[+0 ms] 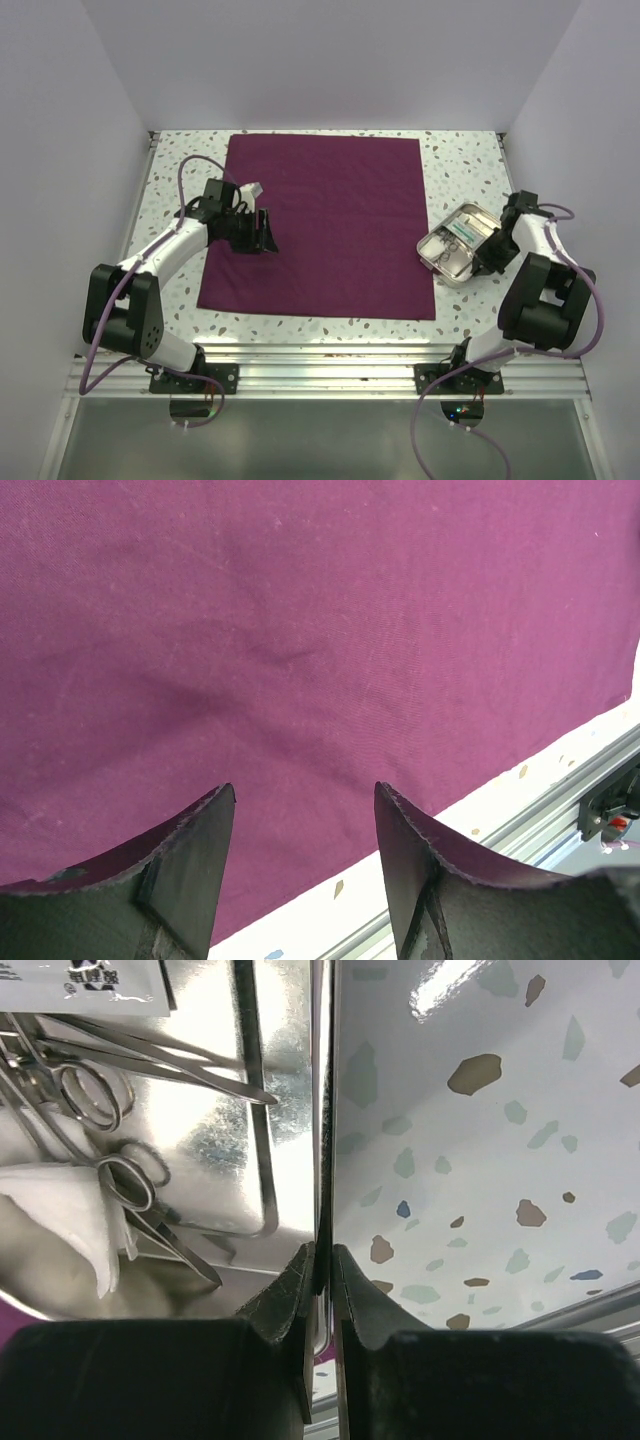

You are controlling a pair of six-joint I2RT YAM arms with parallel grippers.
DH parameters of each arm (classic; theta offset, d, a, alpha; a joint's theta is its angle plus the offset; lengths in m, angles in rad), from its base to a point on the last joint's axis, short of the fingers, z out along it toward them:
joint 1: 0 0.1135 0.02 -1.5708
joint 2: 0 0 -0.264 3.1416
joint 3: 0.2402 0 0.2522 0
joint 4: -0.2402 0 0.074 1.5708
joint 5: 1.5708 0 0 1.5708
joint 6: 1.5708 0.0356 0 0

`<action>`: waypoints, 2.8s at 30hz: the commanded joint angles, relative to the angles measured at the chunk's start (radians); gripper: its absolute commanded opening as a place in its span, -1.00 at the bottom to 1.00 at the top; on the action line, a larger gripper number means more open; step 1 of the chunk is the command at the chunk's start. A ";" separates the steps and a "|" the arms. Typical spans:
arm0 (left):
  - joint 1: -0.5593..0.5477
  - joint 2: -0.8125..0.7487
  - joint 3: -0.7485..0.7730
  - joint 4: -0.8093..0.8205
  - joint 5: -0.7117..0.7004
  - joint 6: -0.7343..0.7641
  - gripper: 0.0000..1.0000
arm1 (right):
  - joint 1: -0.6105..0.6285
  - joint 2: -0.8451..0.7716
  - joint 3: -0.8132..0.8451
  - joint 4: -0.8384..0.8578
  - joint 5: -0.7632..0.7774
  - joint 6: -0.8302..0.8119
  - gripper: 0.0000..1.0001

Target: Prepare the surgical pack

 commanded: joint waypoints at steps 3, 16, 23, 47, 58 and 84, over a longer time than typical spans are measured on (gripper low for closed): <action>-0.002 -0.007 0.007 -0.011 0.006 0.000 0.23 | -0.010 0.040 -0.029 0.103 0.002 -0.047 -1.00; -0.002 -0.011 -0.005 -0.017 0.010 -0.006 0.23 | -0.012 0.225 0.034 0.165 -0.007 -0.047 -0.64; -0.002 -0.007 -0.002 -0.019 -0.028 -0.015 0.23 | -0.012 0.143 0.150 0.051 -0.061 -0.008 -1.00; -0.002 0.059 0.103 -0.051 -0.257 -0.092 0.28 | 0.760 0.215 0.227 0.212 -0.036 0.603 -1.00; -0.001 0.085 0.133 -0.060 -0.263 -0.126 0.30 | 0.838 0.281 0.190 0.251 -0.012 0.759 -1.00; -0.028 0.188 0.146 -0.136 -0.342 -0.124 0.38 | 0.614 0.328 0.700 0.008 0.191 -0.174 0.72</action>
